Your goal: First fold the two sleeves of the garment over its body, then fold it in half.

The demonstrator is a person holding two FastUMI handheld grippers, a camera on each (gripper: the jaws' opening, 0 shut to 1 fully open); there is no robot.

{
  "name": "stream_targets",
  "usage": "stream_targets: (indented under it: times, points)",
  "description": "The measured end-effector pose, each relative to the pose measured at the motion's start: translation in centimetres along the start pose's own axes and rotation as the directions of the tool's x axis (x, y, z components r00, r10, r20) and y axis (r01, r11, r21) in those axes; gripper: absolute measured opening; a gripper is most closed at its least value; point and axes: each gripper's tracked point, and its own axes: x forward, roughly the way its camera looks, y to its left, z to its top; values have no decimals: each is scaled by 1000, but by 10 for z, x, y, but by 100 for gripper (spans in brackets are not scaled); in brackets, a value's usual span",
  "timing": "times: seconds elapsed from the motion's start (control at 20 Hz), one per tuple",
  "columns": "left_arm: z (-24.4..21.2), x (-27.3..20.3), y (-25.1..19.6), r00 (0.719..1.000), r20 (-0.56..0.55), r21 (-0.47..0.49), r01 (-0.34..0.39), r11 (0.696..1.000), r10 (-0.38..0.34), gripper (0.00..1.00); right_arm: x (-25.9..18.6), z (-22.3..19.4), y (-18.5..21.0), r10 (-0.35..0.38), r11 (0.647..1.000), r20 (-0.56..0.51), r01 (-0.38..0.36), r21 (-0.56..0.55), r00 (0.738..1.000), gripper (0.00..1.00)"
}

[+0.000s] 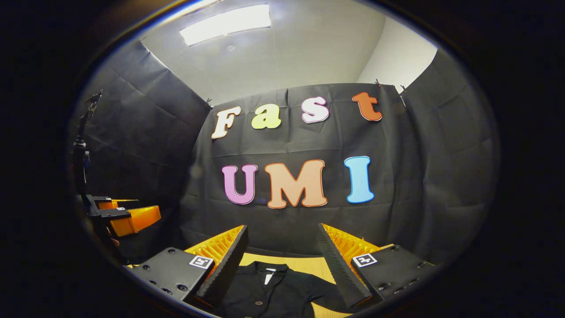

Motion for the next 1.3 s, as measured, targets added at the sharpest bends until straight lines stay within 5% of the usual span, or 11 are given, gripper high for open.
stream_targets:
  times: [1.3]
  points:
    - [-13,11,14,1000,-20,-10,7,1000,-7,92,6,-6,19,28,999,-37,-29,-16,999,97]
